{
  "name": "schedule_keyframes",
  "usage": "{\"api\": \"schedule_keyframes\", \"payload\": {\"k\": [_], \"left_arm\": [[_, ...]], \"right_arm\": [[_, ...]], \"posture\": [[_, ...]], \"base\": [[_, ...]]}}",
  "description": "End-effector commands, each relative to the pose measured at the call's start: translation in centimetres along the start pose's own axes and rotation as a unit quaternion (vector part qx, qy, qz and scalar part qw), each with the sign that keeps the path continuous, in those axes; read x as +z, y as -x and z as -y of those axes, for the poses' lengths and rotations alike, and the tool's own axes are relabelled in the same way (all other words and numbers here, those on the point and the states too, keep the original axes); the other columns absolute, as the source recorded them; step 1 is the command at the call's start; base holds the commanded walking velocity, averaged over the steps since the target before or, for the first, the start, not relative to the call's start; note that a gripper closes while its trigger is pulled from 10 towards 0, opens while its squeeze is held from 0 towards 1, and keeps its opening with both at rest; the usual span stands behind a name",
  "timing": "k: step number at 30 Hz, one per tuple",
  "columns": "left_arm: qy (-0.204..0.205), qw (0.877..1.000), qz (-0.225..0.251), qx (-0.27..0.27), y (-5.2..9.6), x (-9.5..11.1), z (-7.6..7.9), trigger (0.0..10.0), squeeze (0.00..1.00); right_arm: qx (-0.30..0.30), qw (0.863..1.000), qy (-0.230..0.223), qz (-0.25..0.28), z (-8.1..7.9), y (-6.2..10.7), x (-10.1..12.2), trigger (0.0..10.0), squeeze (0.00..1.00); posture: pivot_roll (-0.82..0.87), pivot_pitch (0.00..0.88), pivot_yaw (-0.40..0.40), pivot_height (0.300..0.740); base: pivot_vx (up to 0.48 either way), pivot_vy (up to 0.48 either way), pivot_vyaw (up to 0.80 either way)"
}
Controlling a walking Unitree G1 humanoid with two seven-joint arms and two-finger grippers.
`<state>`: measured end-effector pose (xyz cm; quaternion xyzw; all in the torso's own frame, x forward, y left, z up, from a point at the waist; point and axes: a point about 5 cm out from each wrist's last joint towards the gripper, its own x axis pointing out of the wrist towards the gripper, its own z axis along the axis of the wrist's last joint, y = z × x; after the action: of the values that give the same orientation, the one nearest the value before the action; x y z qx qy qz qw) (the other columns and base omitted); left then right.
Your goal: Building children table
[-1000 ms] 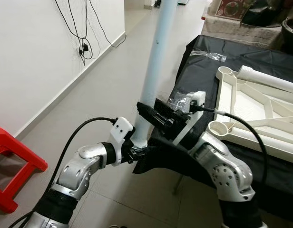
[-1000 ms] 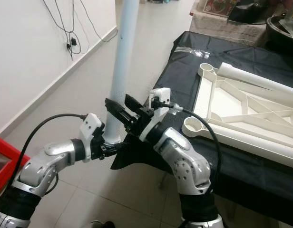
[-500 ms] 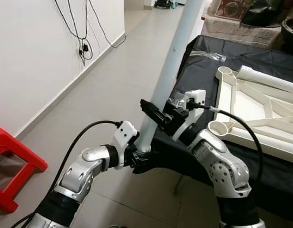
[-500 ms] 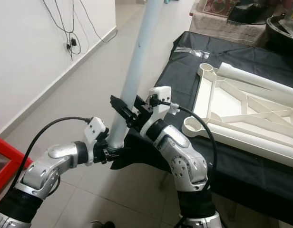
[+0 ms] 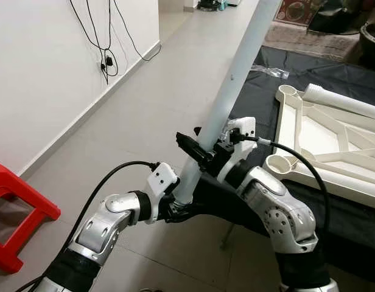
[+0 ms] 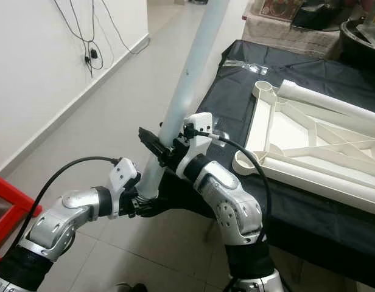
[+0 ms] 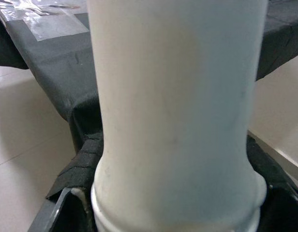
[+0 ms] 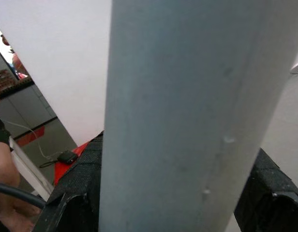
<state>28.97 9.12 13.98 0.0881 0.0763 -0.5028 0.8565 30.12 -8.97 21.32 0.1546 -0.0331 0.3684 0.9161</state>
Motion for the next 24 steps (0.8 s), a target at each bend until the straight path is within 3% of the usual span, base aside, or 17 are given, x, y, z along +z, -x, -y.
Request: {"api": "schedule_keyframes", "payload": {"k": [1, 6, 7, 8, 9, 24], "left_arm": [[-0.013, 1.0, -0.002, -0.02, -0.03, -0.24, 0.45, 10.0, 0.0], [-0.02, 0.999, -0.006, -0.024, 0.06, -0.34, 0.45, 10.0, 0.0], [-0.021, 0.999, -0.007, -0.026, 0.06, -0.41, 0.51, 10.0, 0.0], [-0.021, 0.999, -0.007, -0.026, 0.06, -0.41, 0.51, 10.0, 0.0], [-0.021, 0.999, -0.008, -0.028, 0.06, -0.46, 0.56, 10.0, 0.0], [0.006, 0.999, -0.024, -0.024, 0.12, -1.02, 0.46, 10.0, 0.0]], "right_arm": [[0.01, 1.0, -0.014, -0.01, -0.25, -0.09, -0.36, 10.0, 0.0], [0.018, 1.0, -0.018, -0.012, -0.48, -0.05, -0.48, 10.0, 0.0], [0.019, 1.0, -0.02, -0.01, -0.55, -0.05, -0.46, 5.5, 0.0], [0.019, 1.0, -0.02, -0.01, -0.55, -0.05, -0.46, 5.5, 0.0], [0.022, 0.999, -0.024, -0.007, -0.67, -0.07, -0.38, 0.0, 0.0], [0.032, 0.999, -0.029, -0.001, -1.01, 0.03, -0.16, 0.0, 0.0]], "posture": [[0.08, 0.121, -0.03, 0.74], [0.08, 0.122, -0.029, 0.74], [0.08, 0.123, -0.029, 0.74], [0.08, 0.123, -0.029, 0.74], [0.08, 0.124, -0.027, 0.74], [0.07, 0.125, -0.025, 0.74]], "base": [[0.0, 0.0, 0.0], [0.0, 0.0, 0.0], [0.0, 0.0, 0.0], [0.0, 0.0, 0.0], [0.0, 0.0, 0.0], [0.0, 0.0, 0.0]]}}
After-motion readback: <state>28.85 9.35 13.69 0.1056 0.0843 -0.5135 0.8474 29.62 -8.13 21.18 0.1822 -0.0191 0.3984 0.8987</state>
